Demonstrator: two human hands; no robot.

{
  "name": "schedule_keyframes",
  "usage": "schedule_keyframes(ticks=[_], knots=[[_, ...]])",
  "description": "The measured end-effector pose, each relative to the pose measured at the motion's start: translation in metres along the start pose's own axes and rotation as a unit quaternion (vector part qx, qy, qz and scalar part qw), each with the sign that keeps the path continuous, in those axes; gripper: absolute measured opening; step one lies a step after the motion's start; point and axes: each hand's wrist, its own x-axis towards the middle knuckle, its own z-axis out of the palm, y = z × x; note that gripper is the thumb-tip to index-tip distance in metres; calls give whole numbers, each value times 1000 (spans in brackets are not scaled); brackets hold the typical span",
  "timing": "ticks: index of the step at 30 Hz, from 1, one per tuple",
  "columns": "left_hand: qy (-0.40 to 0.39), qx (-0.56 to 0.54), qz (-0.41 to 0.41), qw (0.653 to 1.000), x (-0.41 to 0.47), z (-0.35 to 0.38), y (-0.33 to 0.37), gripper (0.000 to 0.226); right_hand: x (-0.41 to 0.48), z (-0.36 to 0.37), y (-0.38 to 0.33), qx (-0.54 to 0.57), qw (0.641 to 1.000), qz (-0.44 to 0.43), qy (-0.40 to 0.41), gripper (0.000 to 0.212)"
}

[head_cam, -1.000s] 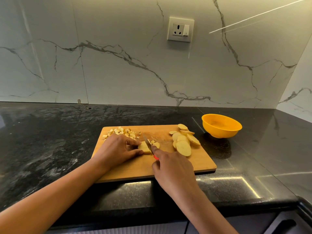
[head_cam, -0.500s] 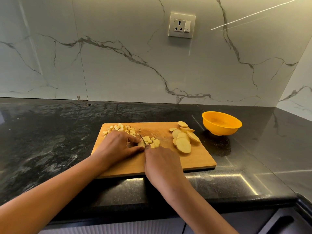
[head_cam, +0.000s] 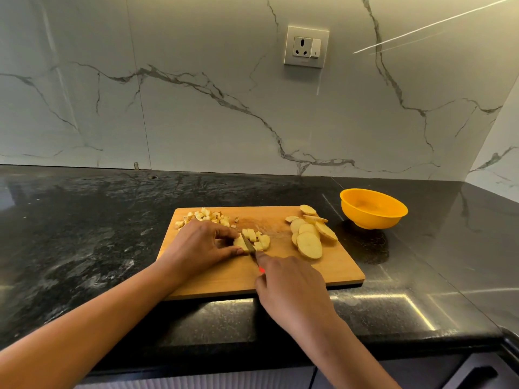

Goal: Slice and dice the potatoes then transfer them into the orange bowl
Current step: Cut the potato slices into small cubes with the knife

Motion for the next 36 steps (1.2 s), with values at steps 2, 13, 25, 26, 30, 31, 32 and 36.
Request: schedule_keyframes(ticks=[2, 13, 25, 26, 30, 31, 32, 36], knots=[[-2, -10, -5, 1000, 0, 0, -1, 42, 9, 0, 1, 32, 999, 17, -2, 46], [11, -28, -6, 1000, 1, 0, -3, 32, 2, 5, -6, 30, 999, 5, 44, 49], [22, -23, 16, 999, 3, 3, -8, 29, -1, 13, -15, 4, 999, 9, 45, 51], [22, -24, 17, 999, 2, 3, -8, 29, -1, 12, -16, -3, 999, 10, 43, 51], [26, -23, 20, 999, 2, 3, -7, 27, 9, 8, -17, -29, 999, 13, 13, 44], [27, -23, 21, 999, 2, 3, -7, 26, 14, 7, -18, -34, 999, 8, -1, 39], [27, -22, 22, 999, 2, 2, -6, 24, 19, 6, -18, -40, 999, 2, -12, 34], [34, -18, 24, 999, 2, 2, -5, 26, 14, 3, -20, -61, 998, -14, -23, 36]])
